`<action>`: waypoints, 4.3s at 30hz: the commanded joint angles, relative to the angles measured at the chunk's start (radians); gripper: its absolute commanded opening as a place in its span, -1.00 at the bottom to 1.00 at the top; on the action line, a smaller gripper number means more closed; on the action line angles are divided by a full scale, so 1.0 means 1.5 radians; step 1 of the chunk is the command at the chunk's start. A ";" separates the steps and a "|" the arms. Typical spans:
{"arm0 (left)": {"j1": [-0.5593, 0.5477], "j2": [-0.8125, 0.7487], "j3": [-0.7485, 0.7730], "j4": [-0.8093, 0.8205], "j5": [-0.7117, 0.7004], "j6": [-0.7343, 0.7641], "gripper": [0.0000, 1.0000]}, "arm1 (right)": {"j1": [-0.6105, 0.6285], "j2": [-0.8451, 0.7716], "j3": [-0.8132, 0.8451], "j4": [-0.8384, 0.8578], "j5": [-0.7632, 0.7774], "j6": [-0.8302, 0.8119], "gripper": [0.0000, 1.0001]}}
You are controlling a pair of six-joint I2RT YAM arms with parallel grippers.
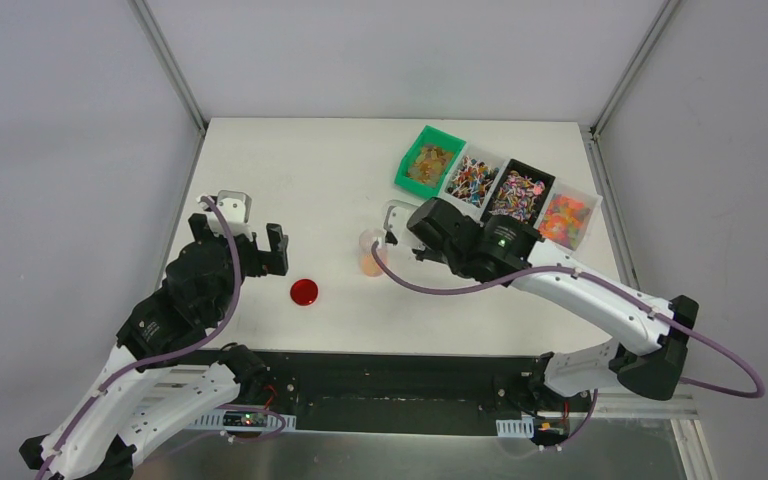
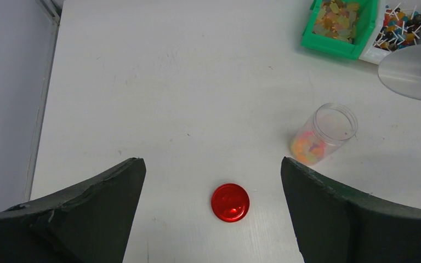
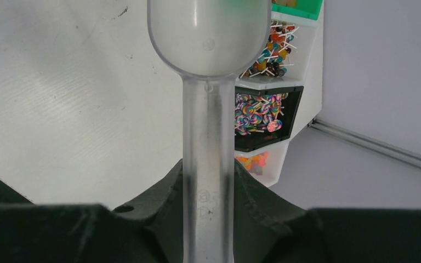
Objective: Pack the candies
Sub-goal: Place the fake candies in the packing bottle, then scoop the fake candies from the storage box.
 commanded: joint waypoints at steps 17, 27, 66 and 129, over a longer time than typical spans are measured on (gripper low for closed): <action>0.001 0.028 -0.020 0.040 -0.050 0.014 0.98 | -0.179 -0.091 -0.080 0.120 0.002 0.360 -1.00; 0.001 0.023 -0.020 0.039 -0.050 0.013 0.97 | -0.409 -0.016 -0.002 -0.057 -0.100 0.558 -1.00; 0.001 0.012 -0.023 0.045 -0.002 0.005 0.97 | -0.646 0.138 0.120 -0.325 -0.216 0.514 -1.00; 0.001 -0.005 -0.022 0.043 -0.006 0.006 0.97 | -0.775 0.302 0.090 -0.168 -0.313 0.435 -1.00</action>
